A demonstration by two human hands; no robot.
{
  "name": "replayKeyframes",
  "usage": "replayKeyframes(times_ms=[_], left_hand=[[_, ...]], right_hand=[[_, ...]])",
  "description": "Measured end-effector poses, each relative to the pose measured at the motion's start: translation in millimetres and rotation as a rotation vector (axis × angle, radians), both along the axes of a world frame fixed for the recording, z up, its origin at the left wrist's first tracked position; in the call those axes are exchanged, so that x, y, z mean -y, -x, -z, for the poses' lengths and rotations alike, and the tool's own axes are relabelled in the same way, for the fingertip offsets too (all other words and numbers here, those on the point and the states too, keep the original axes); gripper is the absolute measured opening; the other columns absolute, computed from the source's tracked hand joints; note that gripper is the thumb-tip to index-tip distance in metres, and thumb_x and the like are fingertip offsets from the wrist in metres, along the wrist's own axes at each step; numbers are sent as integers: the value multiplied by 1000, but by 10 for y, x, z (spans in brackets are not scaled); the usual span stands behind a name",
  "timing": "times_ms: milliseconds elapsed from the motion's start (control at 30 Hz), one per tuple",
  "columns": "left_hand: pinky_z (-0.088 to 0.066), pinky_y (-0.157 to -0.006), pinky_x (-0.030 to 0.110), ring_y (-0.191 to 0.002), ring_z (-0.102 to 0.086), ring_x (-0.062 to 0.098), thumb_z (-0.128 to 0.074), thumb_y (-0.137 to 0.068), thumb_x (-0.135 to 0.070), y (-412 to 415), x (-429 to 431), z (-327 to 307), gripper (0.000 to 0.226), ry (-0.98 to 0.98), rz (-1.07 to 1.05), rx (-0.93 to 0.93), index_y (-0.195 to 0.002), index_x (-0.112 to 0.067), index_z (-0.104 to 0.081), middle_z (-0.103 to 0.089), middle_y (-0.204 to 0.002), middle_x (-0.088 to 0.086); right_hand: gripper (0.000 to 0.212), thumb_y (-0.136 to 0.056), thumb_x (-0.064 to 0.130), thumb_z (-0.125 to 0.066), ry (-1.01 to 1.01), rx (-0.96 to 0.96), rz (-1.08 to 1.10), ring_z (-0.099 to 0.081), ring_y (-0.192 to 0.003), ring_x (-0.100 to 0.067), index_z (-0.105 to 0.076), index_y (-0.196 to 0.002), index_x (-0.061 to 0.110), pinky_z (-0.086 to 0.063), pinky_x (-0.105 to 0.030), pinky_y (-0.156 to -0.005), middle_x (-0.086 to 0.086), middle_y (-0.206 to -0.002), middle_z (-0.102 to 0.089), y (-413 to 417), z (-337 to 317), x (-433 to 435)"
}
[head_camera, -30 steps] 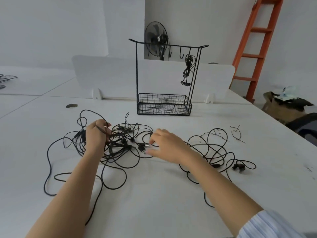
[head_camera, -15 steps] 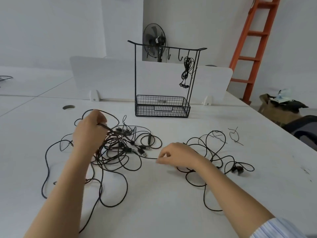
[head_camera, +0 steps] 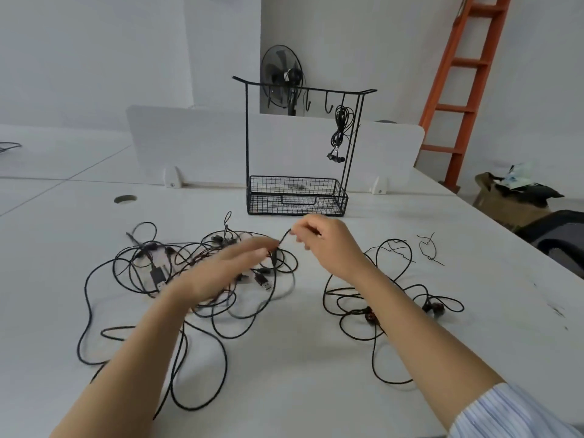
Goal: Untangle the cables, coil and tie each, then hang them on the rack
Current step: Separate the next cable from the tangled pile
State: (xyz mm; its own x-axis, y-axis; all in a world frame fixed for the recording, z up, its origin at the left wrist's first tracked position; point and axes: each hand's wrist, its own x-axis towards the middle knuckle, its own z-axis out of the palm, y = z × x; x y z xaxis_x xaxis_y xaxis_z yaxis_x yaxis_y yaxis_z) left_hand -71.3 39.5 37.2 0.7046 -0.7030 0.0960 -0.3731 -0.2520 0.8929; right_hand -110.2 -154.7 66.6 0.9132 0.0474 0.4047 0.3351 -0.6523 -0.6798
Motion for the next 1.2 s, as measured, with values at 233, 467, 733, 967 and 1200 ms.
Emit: replayKeyframes(times_ms=[233, 467, 733, 967, 1200], left_hand=[[-44, -84, 38, -102, -55, 32, -57, -86, -12, -239, 164, 298, 20, -228, -657, 528, -105, -12, -64, -61, -102, 9], [-33, -95, 43, -122, -37, 33, -48, -92, -43, -376, -51, 286, 39, -594, -936, 497, -115, -14, -59, -51, -128, 12], [-41, -87, 45, -114, -47, 40, -57, -85, -12, -532, -487, 254, 35, -401, -1176, 261, -120, -14, -57, -49, -125, 19], [-22, -109, 49, -138, -13, 34, -68, -78, -26, -302, -216, 83, 73, -606, -850, 474, -142, -27, -32, -14, -151, 13], [-5, -113, 26, -141, 1, 5, -44, -60, -69, -96, 58, 69, 84, -125, -429, 553, -136, -33, -36, -15, -149, -11]], right_hand=[[25, -96, 10, -42, -611, 186, 32, -52, -62, 3, -54, -73, 11, -43, -13, -56, 3, -70, -56, 27, -330, -60], [37, -101, 21, -29, -1433, 266, -279, -68, -66, -19, -44, -69, 12, -52, -24, -62, -6, -64, -68, 5, -1004, 318], [35, -100, 28, -29, -1533, 482, -230, -42, -33, -9, -41, -70, 16, -25, -16, -32, 0, -49, -55, 266, -1411, 796], [30, -98, 28, -34, -1262, 113, -94, -41, -33, -9, -40, -71, 16, -26, -14, -37, 2, -46, -55, 135, -757, 620], [45, -93, 19, -42, -1009, 45, -192, -46, -49, -7, -64, -54, 20, -37, -19, -50, 7, -52, -52, 174, -635, 534]])
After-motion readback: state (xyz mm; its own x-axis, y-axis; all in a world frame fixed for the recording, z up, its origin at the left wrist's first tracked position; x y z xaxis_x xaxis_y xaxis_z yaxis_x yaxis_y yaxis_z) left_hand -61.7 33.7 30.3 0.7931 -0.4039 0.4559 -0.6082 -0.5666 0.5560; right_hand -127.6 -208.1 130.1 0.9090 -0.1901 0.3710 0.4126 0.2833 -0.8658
